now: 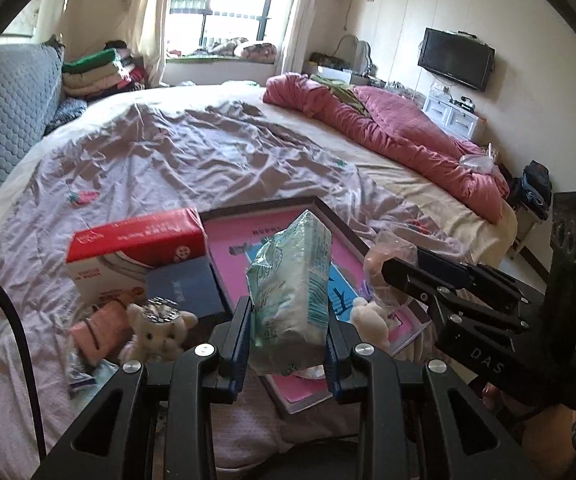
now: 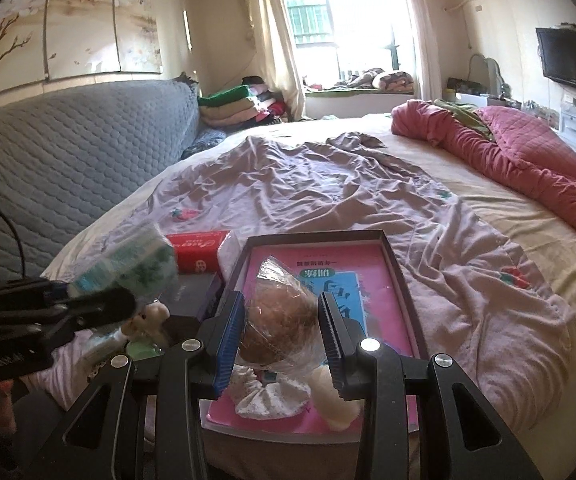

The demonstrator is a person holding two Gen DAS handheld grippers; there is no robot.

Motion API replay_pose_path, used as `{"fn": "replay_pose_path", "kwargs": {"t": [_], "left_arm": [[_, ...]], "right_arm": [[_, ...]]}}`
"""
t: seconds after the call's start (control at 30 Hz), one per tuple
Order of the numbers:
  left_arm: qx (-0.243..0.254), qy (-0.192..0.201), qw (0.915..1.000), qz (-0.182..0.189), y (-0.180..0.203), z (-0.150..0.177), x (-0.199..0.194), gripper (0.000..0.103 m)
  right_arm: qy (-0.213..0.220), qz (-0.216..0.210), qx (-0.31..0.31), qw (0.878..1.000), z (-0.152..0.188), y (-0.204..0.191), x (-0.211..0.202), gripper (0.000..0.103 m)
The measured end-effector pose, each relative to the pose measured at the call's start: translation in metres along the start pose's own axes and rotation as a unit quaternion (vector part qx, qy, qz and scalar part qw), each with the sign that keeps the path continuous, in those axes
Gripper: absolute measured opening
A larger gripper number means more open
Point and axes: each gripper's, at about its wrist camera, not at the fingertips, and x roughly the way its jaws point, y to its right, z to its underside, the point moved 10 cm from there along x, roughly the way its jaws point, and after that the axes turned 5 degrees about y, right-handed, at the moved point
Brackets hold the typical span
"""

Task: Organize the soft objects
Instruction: 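Carry the tissue pack and plastic bag over the pink tray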

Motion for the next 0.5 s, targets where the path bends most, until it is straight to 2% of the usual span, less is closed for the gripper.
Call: {"fn": "replay_pose_path", "kwargs": {"t": [0.5], "left_arm": [[0.025,-0.057,0.998,-0.003,0.013,0.027,0.052,0.031]], "right_arm": [[-0.024,-0.012,0.024,0.999,0.024,0.015,0.007,0.039]]}}
